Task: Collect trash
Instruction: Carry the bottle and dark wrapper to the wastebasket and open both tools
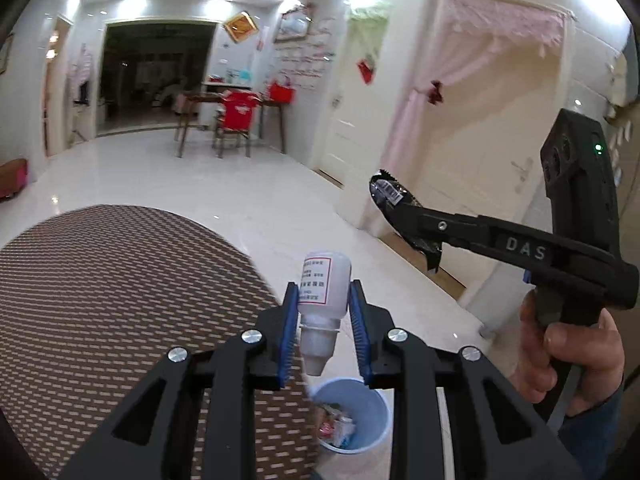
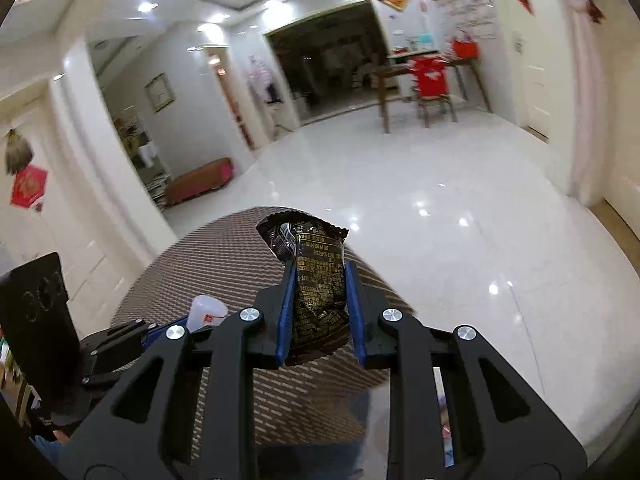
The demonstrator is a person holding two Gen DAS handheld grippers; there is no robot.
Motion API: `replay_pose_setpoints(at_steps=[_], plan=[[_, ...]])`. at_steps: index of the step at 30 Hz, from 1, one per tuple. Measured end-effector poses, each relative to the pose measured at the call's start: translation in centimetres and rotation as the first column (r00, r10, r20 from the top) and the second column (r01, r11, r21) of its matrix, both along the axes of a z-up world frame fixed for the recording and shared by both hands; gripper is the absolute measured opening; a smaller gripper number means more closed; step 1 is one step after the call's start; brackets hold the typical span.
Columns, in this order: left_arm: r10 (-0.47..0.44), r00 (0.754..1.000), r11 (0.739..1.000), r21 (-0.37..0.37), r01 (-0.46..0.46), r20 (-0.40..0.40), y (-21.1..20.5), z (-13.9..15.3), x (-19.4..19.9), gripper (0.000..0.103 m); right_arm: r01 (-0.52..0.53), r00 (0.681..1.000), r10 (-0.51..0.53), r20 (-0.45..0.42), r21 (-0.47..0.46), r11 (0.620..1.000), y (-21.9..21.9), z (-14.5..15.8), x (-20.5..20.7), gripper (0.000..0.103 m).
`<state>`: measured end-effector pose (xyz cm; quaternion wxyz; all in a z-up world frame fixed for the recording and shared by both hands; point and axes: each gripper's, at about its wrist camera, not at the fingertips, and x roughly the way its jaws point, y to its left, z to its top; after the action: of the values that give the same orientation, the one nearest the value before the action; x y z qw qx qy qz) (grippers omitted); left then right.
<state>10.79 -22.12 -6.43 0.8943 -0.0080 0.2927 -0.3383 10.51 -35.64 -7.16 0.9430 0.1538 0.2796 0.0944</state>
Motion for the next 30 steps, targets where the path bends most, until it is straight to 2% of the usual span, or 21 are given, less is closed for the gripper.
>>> replay_pose_setpoints(at_steps=[7, 13, 17, 26, 28, 29, 30], plan=[[-0.079, 0.992, 0.995, 0.049, 0.084, -0.094, -5.8, -4.5, 0.5, 0.025, 0.136, 0.987, -0.133, -0.093, 0.031, 0.99, -7.0, -4.0, -1.0, 0.024], [-0.122, 0.978, 0.984, 0.112, 0.142, -0.172, -8.7, -8.8, 1.7, 0.025, 0.219, 0.961, -0.204, -0.186, 0.064, 0.973, -10.5, -8.2, -1.9, 0.024], [-0.146, 0.965, 0.972, 0.151, 0.181, -0.219, -11.0, -11.4, 2.1, 0.025, 0.252, 0.945, -0.228, -0.233, 0.08, 0.964, -11.3, -10.7, -3.9, 0.024], [-0.158, 0.933, 0.952, 0.2, 0.231, -0.325, -15.5, -16.2, 4.2, 0.025, 0.3, 0.911, -0.247, -0.33, 0.12, 0.946, -14.5, -15.7, -4.4, 0.024], [-0.162, 0.925, 0.945, 0.218, 0.246, -0.343, -16.0, -17.4, 4.3, 0.026, 0.306, 0.894, -0.242, -0.376, 0.12, 0.945, -15.0, -17.6, -4.1, 0.027], [-0.16, 0.923, 0.941, 0.227, 0.249, -0.349, -16.4, -18.0, 4.0, 0.034, 0.306, 0.888, -0.239, -0.392, 0.117, 0.945, -15.2, -18.3, -4.0, 0.03], [-0.152, 0.923, 0.941, 0.235, 0.245, -0.353, -16.7, -18.3, 3.9, 0.045, 0.318, 0.875, -0.245, -0.418, 0.114, 0.941, -15.4, -19.5, -3.9, 0.047]])
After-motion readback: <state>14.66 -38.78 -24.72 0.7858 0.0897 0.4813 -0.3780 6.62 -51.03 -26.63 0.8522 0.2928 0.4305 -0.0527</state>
